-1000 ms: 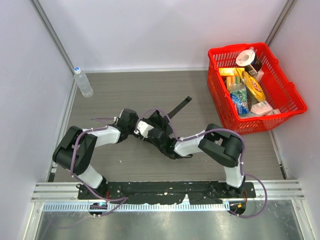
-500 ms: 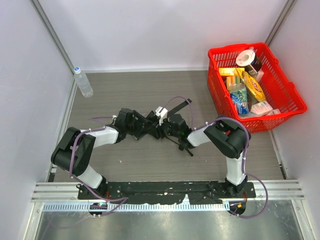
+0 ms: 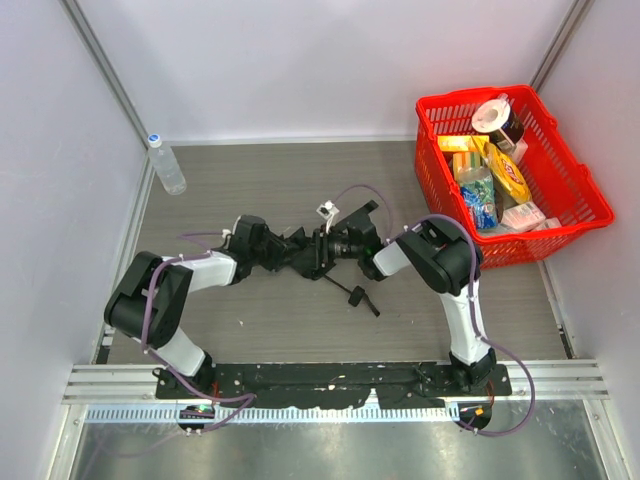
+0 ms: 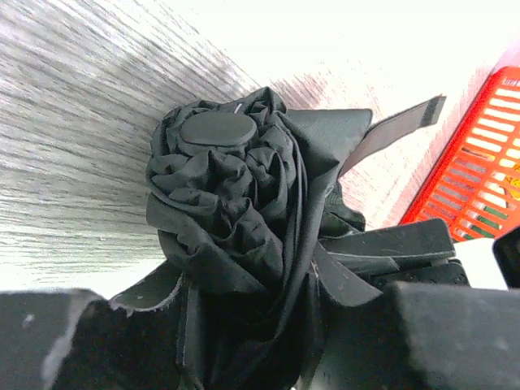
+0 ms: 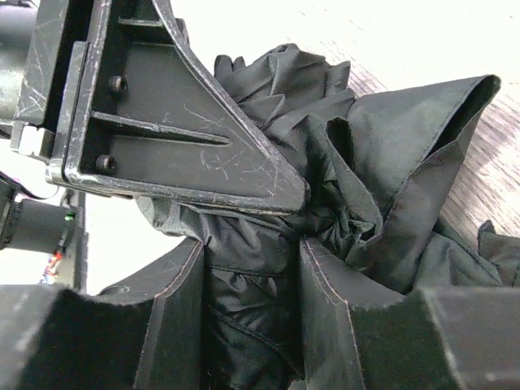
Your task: Put away the umbrella
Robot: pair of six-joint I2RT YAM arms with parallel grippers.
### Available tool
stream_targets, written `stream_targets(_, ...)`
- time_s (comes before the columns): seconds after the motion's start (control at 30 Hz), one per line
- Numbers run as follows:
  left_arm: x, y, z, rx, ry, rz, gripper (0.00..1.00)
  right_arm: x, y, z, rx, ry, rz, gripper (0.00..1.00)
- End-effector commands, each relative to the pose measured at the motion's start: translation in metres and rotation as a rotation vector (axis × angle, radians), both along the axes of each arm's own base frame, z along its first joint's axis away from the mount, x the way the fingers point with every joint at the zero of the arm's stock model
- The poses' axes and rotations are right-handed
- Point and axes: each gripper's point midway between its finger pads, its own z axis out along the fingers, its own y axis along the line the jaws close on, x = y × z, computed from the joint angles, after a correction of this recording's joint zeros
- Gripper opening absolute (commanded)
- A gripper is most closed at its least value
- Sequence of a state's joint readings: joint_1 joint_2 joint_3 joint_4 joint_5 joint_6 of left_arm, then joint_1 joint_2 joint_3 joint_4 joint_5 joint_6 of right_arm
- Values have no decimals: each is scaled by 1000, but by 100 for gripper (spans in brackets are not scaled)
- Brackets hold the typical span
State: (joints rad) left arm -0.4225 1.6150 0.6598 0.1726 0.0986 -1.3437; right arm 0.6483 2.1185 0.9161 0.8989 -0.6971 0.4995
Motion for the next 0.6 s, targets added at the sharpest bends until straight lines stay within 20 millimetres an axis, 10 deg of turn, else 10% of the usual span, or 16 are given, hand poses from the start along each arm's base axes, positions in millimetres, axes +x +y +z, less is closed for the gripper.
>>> stream_targets(0.0, -60, 58, -83, 320, 223, -22, 14, -61, 8, -24, 24, 342, 176, 1)
stream_targets(0.13, -64, 58, -81, 313, 218, -36, 0, -51, 1, -31, -17, 367, 131, 6)
stream_targets(0.4, -72, 57, -82, 299, 242, -43, 0, -23, -35, -24, -387, 181, -2, 77)
stream_targets(0.57, -77, 57, -83, 291, 260, -45, 0, -15, -57, 17, -524, -31, -51, 79)
